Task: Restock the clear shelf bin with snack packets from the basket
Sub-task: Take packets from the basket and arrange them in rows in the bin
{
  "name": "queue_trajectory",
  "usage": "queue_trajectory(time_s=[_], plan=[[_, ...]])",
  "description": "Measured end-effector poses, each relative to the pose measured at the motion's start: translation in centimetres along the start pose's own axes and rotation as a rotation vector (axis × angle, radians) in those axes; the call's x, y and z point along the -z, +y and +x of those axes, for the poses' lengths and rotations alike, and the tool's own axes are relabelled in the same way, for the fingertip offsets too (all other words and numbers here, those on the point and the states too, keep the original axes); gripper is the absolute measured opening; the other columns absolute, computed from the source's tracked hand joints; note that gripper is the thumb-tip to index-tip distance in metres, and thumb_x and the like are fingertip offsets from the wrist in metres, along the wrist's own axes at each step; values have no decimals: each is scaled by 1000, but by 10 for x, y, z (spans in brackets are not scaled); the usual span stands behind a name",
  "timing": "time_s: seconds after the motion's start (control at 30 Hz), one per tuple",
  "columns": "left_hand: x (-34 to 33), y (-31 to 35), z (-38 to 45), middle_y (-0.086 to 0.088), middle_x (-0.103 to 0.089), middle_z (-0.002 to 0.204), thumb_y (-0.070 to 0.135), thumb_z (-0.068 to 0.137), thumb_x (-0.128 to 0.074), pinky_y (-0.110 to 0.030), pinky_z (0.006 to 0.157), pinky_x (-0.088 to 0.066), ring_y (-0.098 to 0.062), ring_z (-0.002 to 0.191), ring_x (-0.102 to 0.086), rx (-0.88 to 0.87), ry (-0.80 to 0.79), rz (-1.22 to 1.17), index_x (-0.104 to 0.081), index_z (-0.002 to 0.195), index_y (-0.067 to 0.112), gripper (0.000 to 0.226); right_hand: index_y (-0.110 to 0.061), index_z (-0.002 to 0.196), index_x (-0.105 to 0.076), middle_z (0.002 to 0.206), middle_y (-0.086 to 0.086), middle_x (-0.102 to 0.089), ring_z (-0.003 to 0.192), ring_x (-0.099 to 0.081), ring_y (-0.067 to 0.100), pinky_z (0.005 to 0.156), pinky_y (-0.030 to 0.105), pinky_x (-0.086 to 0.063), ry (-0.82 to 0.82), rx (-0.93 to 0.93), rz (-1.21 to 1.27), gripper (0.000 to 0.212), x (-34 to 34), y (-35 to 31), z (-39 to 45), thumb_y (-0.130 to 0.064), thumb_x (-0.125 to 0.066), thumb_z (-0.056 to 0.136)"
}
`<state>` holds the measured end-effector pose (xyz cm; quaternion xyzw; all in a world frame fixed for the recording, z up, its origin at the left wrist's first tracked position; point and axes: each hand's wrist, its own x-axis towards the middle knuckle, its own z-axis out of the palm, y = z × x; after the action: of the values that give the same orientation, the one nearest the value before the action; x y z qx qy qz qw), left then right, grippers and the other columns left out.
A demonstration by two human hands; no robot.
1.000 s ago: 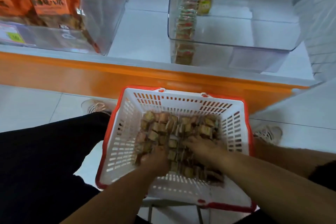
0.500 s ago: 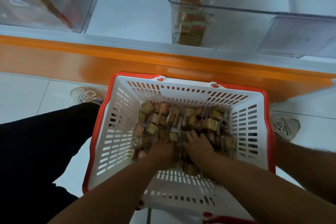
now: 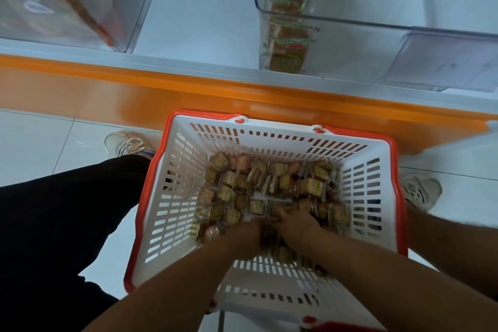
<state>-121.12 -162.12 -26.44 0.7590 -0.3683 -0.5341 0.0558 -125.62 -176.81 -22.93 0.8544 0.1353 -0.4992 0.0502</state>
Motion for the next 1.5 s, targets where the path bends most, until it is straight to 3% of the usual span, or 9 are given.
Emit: queue_trajectory(time_s=[0.27, 0.43, 0.57, 0.73, 0.9, 1.07, 1.23, 1.37, 1.5], plan=[[8, -7, -2, -11, -67, 123, 19, 98, -60, -29, 90, -53, -24, 108, -65, 175, 117, -201, -62, 124, 9, 28, -19, 152, -37, 153, 12, -40, 125, -54, 37, 104, 50, -45, 111, 98, 109, 47, -2, 6, -20, -21, -44, 106], [33, -11, -20, -11, -58, 136, 30, 95, -66, -42, 106, -48, -29, 124, -57, 191, 262, -354, -46, 140, 12, 52, -17, 136, -52, 139, 10, -56, 124, -55, 35, 100, 40, -45, 236, 65, 208, 35, 7, 16, -39, -28, -52, 103], [39, -7, -42, -10, -61, 100, 23, 98, -57, -40, 82, -49, -22, 89, -54, 219, 331, -375, -49, 110, 13, 17, -12, 137, -58, 140, 13, -57, 126, -53, 34, 105, 41, -44, 70, -35, 92, 35, -7, -4, -43, -22, -43, 106], [55, 9, -68, -4, -50, 81, 18, 93, -59, -30, 64, -42, -18, 76, -50, 224, 350, -504, -45, 87, 19, 15, -13, 124, -63, 128, 15, -62, 112, -61, 36, 92, 40, -50, 180, -10, 447, 29, 24, -7, -56, -24, -56, 99], [123, 35, -114, -12, -69, 84, 9, 93, -48, -27, 59, -51, -18, 66, -63, 150, 232, -781, -67, 88, 12, 20, -26, 93, -63, 91, -2, -68, 79, -64, 14, 66, 29, -53, 291, 128, 735, 11, 103, 29, -117, -25, -72, 86], [214, 87, -179, -12, -69, 84, 11, 98, -49, -28, 50, -55, -19, 59, -63, -91, 463, -1106, -68, 93, 7, 20, -33, 73, -66, 63, -17, -66, 56, -66, -1, 49, 19, -54, 559, 278, 1048, 19, 184, 63, -227, -27, -83, 78], [274, 147, -240, -30, -67, 95, 56, 80, -72, -34, 63, -44, -28, 78, -61, -493, 589, -1004, -71, 106, 11, 53, -37, 107, -63, 89, -6, -74, 80, -74, 18, 63, 39, -61, 747, 415, 1167, 28, 230, 76, -293, -35, -79, 85], [291, 159, -258, -10, -74, 83, 34, 67, -87, -27, 60, -48, -23, 70, -67, -623, 641, -865, -70, 106, 16, 45, -34, 105, -71, 90, 2, -77, 75, -74, 16, 57, 36, -61, 868, 396, 1240, 23, 244, 82, -303, -33, -80, 84], [306, 165, -254, -17, -76, 88, 18, 72, -89, -28, 63, -58, -24, 73, -73, -563, 604, -1020, -70, 99, 12, 33, -28, 95, -74, 84, -1, -75, 72, -75, 16, 47, 31, -57, 1057, 291, 1293, 29, 247, 93, -302, -30, -90, 71]])
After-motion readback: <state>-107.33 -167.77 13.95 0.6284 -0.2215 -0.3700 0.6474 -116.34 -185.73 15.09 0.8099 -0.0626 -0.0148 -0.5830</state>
